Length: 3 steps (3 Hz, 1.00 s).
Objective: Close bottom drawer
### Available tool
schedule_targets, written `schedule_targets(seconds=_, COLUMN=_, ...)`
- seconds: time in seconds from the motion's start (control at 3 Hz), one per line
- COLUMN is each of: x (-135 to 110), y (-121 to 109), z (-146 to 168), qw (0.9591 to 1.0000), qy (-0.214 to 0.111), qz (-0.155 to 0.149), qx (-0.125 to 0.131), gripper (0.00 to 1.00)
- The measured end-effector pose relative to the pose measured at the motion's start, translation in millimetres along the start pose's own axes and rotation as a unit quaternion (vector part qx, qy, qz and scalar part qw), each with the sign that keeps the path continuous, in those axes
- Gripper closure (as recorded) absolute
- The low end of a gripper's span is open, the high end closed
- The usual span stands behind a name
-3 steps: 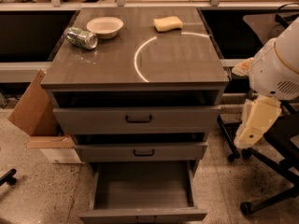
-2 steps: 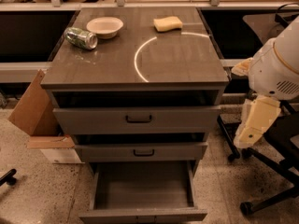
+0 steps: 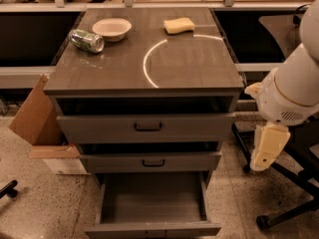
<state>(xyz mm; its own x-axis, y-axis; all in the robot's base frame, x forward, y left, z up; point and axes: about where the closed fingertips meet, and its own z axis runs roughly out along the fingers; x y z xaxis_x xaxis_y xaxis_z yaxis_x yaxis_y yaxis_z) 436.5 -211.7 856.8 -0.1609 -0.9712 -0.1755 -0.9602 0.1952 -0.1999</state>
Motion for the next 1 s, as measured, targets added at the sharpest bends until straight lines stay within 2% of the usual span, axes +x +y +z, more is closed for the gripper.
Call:
schedule_targets(seconds=0.33, x=39.3, y=10.1, z=76.9, qw=0.9993, qy=0.017, qz=-0.005, qx=-0.034, gripper=0.0)
schedule_targets(seconds=0.67, x=59.7, y=19.7, z=124.2, qw=0.9979, qy=0.01, qz=0.014, qx=-0.062, gripper=0.0)
schedule_targets(seconds=1.0, x=60.0, y=20.1, z=128.0, qw=0.9977, qy=0.009, qz=0.015, qx=-0.065, gripper=0.0)
